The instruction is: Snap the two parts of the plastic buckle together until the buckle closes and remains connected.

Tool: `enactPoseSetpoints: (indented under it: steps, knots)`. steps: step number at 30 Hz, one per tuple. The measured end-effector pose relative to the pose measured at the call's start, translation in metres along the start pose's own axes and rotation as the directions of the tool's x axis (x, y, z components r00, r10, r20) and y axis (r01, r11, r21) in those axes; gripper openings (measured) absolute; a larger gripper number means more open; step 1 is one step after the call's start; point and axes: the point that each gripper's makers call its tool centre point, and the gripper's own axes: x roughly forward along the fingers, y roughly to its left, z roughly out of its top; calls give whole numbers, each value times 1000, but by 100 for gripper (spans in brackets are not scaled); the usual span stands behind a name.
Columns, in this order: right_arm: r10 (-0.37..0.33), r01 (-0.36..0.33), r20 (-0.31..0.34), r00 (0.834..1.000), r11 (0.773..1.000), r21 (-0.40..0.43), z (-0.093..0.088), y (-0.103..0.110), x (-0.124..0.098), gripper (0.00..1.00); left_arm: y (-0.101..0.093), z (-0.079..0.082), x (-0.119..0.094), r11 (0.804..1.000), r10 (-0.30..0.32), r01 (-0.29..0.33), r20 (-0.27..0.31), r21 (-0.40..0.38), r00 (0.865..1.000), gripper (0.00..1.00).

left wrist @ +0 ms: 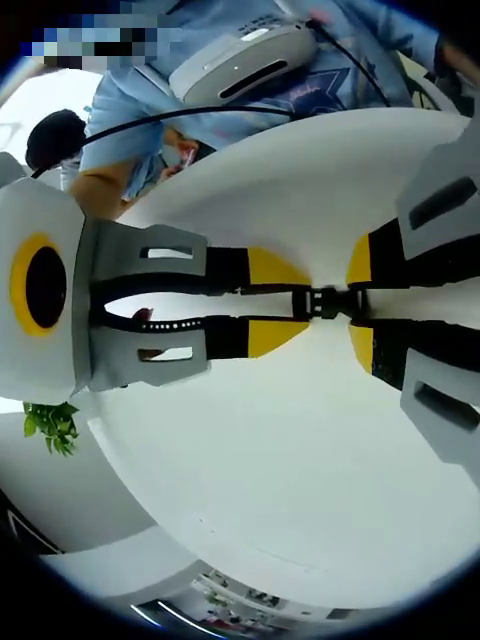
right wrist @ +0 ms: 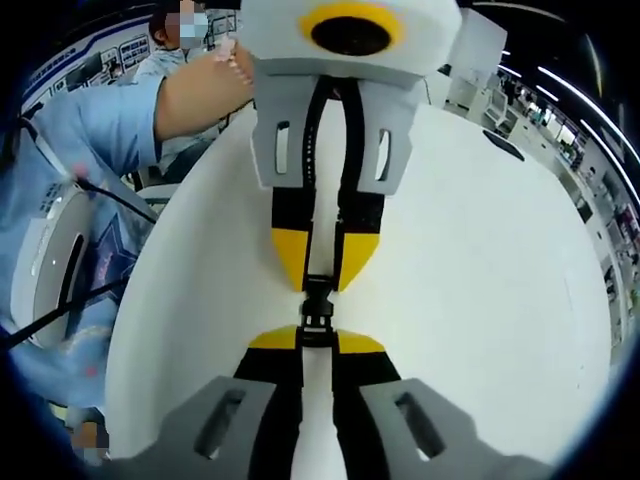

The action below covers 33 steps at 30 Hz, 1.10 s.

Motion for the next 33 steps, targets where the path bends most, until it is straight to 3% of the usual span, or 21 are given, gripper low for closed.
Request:
enactPoseSetpoints:
  steps: [9, 19, 23, 24, 33]
  knots:
    - [-23, 23, 2, 1000, 1000, 10, 4, -3, 3, 7, 2, -1, -2, 1000, 1, -1, 21, -4, 1000, 6]
    - [28, -29, -19, 999, 998, -52, 4, -2, 6, 6, 4, -2, -3, 1000, -17, 17, -1, 1, 1000, 5]
    - [49, -48, 13, 999, 997, -68, 9, -3, 9, 6, 3, 2, 0, 999, -32, 32, 10, -3, 999, 6]
    - [53, -54, -20, 998, 997, -50, 4, -5, 9, 6, 5, 1, -1, 1000, -29, 29, -2, -10, 1000, 6]
    - [49, -52, -44, 998, 997, -62, 4, -9, 12, 7, 6, 2, -1, 999, -41, 41, 2, -11, 999, 7]
